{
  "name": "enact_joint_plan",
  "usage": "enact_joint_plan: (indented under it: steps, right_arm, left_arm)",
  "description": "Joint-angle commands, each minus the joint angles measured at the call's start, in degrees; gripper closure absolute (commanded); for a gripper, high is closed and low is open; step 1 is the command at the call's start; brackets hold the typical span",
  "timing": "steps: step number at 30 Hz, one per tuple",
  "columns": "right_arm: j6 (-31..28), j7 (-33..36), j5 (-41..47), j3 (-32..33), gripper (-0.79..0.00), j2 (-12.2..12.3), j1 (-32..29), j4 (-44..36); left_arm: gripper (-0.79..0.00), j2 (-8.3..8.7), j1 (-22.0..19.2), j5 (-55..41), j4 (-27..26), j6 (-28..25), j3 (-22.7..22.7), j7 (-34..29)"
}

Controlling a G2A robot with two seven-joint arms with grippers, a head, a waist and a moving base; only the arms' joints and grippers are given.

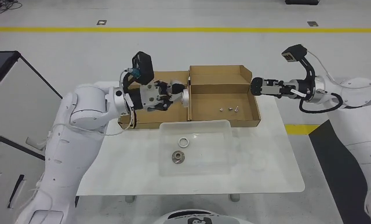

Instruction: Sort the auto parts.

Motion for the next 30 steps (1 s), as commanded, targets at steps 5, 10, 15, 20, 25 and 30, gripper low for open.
enact_joint_plan:
  steps: [5, 10, 15, 20, 25, 30]
  right_arm:
    - [0.0, 0.0, 0.0, 0.0, -0.785, 0.0, 0.0, 0.0]
    - [0.0, 0.0, 0.0, 0.0, -0.785, 0.0, 0.0, 0.0]
    - [0.0, 0.0, 0.0, 0.0, -0.785, 0.0, 0.0, 0.0]
    - [0.0, 0.0, 0.0, 0.0, -0.785, 0.0, 0.0, 0.0]
    - [0.0, 0.0, 0.0, 0.0, -0.785, 0.0, 0.0, 0.0]
    - [0.0, 0.0, 0.0, 0.0, -0.785, 0.0, 0.0, 0.0]
  left_arm:
    - [0.0, -0.34, -8.6, 0.9, 9.7, -1.8, 7.5, -7.0]
    - [0.0, -1.06, -14.3, 1.6, 17.3, -2.1, 14.6, -8.2]
    - [0.0, -1.87, -20.8, 4.8, 25.6, -3.2, 21.2, -7.2]
    - [0.0, -2.19, -22.0, 4.9, 27.7, -3.9, 22.3, -6.4]
    - [0.0, -2.19, -22.0, 4.9, 27.7, -3.9, 22.3, -6.4]
    - [0.0, -2.18, -21.7, 5.3, 27.3, -3.3, 22.3, -5.8]
